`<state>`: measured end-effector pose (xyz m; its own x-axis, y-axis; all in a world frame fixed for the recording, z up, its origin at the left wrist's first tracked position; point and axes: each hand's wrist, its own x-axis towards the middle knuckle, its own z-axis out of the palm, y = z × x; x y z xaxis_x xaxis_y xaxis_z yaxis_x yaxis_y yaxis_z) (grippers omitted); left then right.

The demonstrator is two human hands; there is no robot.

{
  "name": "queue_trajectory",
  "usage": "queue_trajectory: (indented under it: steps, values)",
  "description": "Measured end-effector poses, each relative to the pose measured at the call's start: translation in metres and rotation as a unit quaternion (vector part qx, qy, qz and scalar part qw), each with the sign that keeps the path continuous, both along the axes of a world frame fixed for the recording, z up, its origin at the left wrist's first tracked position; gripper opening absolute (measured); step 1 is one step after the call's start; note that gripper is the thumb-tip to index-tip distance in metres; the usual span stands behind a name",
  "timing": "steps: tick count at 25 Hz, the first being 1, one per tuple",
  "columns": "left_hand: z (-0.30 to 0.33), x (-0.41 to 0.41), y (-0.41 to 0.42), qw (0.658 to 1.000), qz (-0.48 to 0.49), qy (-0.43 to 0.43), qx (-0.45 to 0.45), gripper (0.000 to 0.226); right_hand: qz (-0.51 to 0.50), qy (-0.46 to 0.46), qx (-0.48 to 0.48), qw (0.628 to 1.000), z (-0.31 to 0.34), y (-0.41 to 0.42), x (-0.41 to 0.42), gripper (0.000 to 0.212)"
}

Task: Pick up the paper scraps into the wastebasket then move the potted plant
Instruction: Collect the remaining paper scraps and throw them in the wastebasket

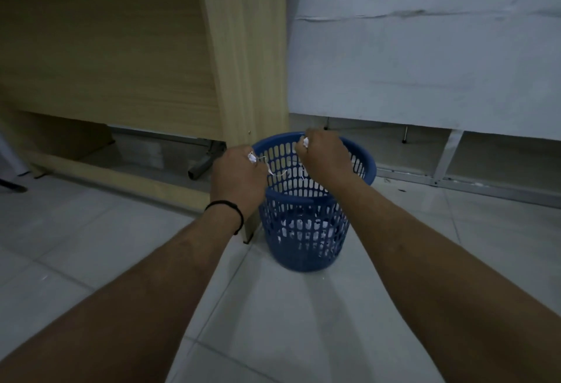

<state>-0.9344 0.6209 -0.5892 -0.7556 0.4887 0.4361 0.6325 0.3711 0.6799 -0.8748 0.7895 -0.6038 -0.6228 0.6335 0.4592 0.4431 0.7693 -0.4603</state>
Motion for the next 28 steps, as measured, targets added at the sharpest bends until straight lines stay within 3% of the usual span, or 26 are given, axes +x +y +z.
queue_trajectory:
  steps: [4, 8, 11, 17, 24, 28]
  values:
    - [0.008, -0.019, 0.023, 1.0, -0.002, 0.009, 0.012, 0.046, -0.027, -0.064, -0.037, 0.997, -0.022, 0.026, -0.018, 0.029]
    - [0.002, -0.025, 0.046, 1.0, 0.0, -0.006, 0.009, 0.045, -0.036, -0.121, -0.076, 0.989, -0.036, 0.041, -0.022, 0.052]
    - [-0.005, -0.024, 0.065, 1.0, -0.012, -0.013, 0.019, 0.046, -0.034, -0.119, -0.066, 0.99, -0.036, 0.037, -0.017, 0.04]
    - [-0.03, -0.026, 0.092, 0.999, -0.03, -0.03, 0.026, 0.043, -0.116, -0.098, -0.036, 0.988, -0.044, 0.011, -0.001, 0.045]
    - [-0.042, -0.045, 0.137, 0.994, -0.023, -0.093, 0.045, 0.044, -0.092, -0.101, -0.089, 0.987, -0.046, 0.01, 0.0, 0.033]
    - [-0.04, -0.055, 0.154, 0.993, -0.033, -0.094, 0.062, 0.046, -0.109, -0.091, -0.065, 0.988, -0.051, 0.007, 0.002, 0.031]
